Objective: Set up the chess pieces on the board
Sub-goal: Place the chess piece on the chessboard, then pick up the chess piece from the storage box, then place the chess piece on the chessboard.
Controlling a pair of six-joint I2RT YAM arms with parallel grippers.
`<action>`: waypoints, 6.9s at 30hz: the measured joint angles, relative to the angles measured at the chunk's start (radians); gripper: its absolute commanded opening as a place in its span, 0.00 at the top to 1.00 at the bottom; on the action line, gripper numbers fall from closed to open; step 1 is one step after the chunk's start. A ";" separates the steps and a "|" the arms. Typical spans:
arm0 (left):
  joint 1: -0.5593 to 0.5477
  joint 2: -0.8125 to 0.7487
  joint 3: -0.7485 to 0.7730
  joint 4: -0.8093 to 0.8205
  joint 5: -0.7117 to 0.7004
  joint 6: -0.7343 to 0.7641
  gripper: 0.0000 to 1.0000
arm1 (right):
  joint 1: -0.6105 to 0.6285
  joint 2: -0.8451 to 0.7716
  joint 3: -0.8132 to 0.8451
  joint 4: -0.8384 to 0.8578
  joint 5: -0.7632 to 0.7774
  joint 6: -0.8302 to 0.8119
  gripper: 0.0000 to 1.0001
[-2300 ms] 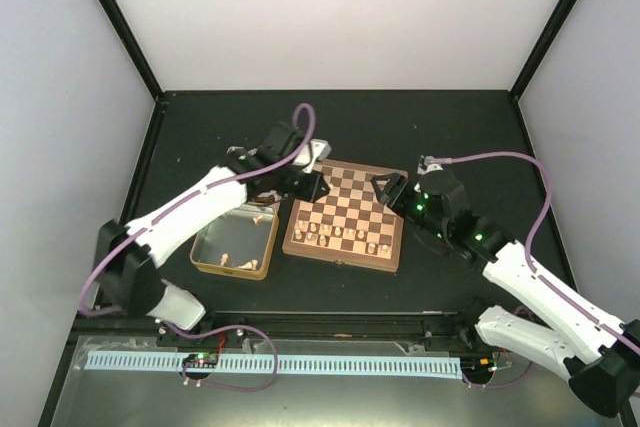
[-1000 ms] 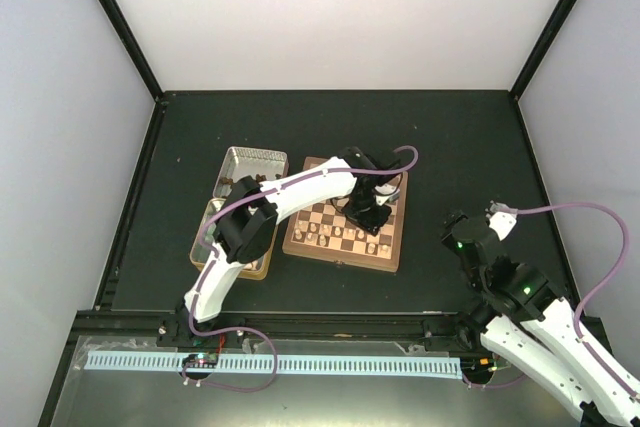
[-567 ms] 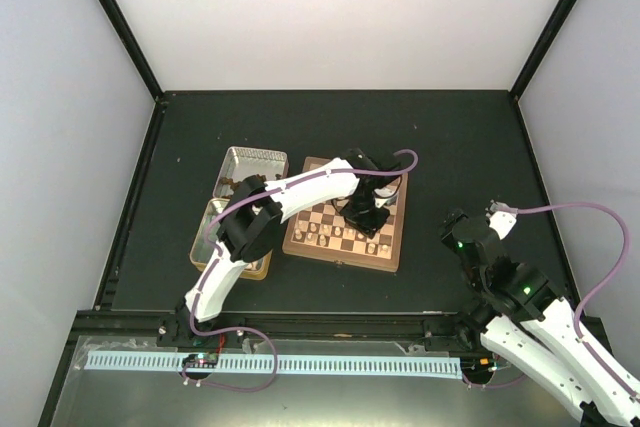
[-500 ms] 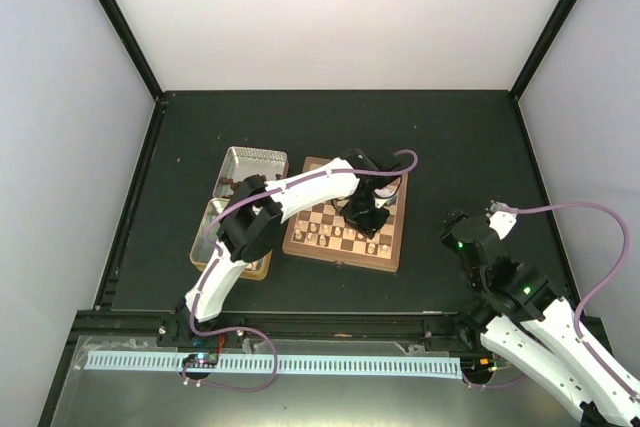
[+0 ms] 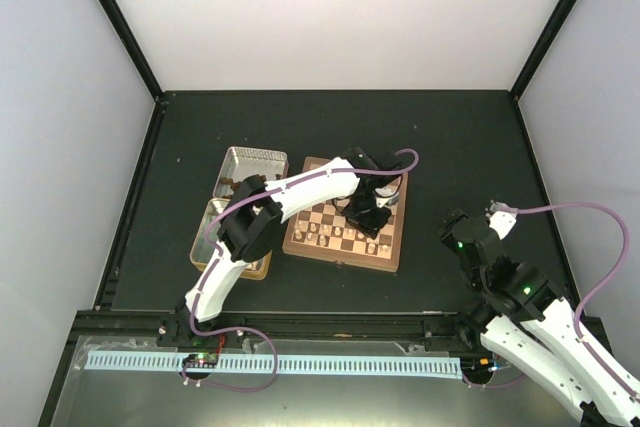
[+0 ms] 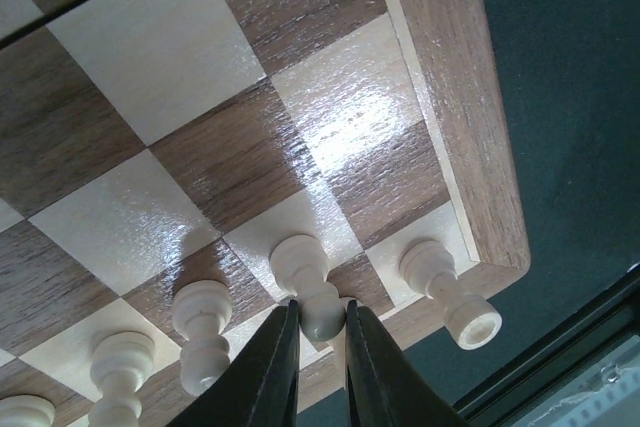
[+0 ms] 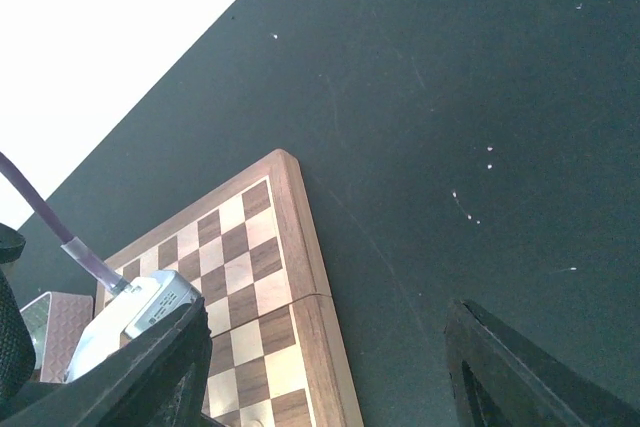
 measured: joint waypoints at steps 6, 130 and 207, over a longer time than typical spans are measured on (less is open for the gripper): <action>0.000 0.000 0.000 0.002 0.016 0.000 0.88 | 0.000 0.000 0.000 0.000 -0.005 0.000 0.35; 0.562 -1.226 -1.102 0.770 0.274 0.016 0.86 | 0.000 0.482 0.197 0.463 -0.756 -0.406 0.29; 0.372 -1.160 -1.066 0.917 0.632 0.130 0.60 | 0.006 0.706 0.342 0.608 -1.365 -0.419 0.99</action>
